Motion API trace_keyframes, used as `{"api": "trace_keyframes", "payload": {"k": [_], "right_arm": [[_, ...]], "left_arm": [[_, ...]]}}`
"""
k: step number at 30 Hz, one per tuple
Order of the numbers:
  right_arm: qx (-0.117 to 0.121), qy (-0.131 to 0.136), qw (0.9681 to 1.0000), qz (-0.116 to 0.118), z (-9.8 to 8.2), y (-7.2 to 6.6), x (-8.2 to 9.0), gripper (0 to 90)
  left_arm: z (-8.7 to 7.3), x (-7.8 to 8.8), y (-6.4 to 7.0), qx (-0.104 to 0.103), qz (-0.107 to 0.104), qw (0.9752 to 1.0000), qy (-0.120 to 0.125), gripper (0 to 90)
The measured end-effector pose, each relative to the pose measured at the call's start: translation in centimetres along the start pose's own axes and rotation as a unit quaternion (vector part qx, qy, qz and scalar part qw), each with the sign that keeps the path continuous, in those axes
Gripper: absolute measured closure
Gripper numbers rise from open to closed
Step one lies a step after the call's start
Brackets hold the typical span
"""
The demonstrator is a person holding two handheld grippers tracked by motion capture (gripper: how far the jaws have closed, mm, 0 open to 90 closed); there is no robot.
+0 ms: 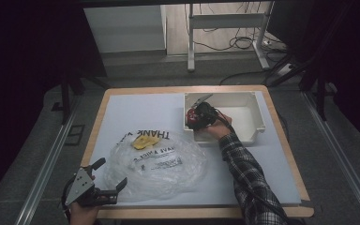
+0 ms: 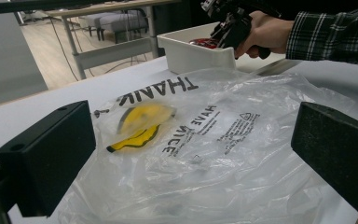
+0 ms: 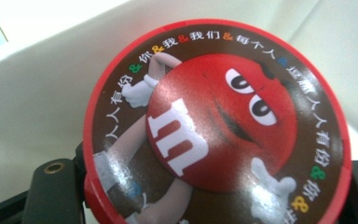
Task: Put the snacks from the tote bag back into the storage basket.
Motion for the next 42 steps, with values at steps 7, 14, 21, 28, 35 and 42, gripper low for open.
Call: {"api": "trace_keyframes", "payload": {"k": [7, 14, 21, 28, 35, 42], "right_arm": [[0.001, 0.003, 1.0, 0.003, 0.0, 0.1, -0.1, 25.7], [0.001, 0.005, 1.0, 0.001, -0.1, 0.1, -0.1, 25.2], [-0.004, 0.008, 1.0, -0.002, 0.0, 0.2, 0.0, 19.3], [-0.006, 0.007, 1.0, 0.003, 0.0, 0.3, 0.2, 13.6], [-0.001, 0.01, 1.0, 0.001, 0.1, 0.2, 0.5, 11.4], [0.003, 0.014, 0.9999, 0.001, 0.0, 0.3, 1.1, 10.5]], "left_arm": [[0.0, 0.0, 0.0, 0.0, 0.0, 1.0, 0.0, 0.0], [0.0, 0.0, 0.0, 0.0, 0.0, 1.0, -0.001, 0.0], [0.0, 0.0, 0.0, -0.001, -0.001, 1.0, -0.001, 0.0], [0.0, 0.0, 0.1, -0.001, -0.001, 1.0, -0.001, 0.0], [0.0, -0.1, 0.0, -0.001, -0.001, 1.0, -0.002, 0.0], [0.0, -0.1, 0.1, -0.002, -0.001, 1.0, -0.002, 0.0]]}}
Point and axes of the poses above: each handheld gripper's, and its own axes: x roughly backward along the jaws, z roughly out of its top, y roughly to its right, the point moved 2 cm from there along -x, roughly forward along the jaws, and after that the axes turned 6 degrees about -y, right-handed, at the moved point
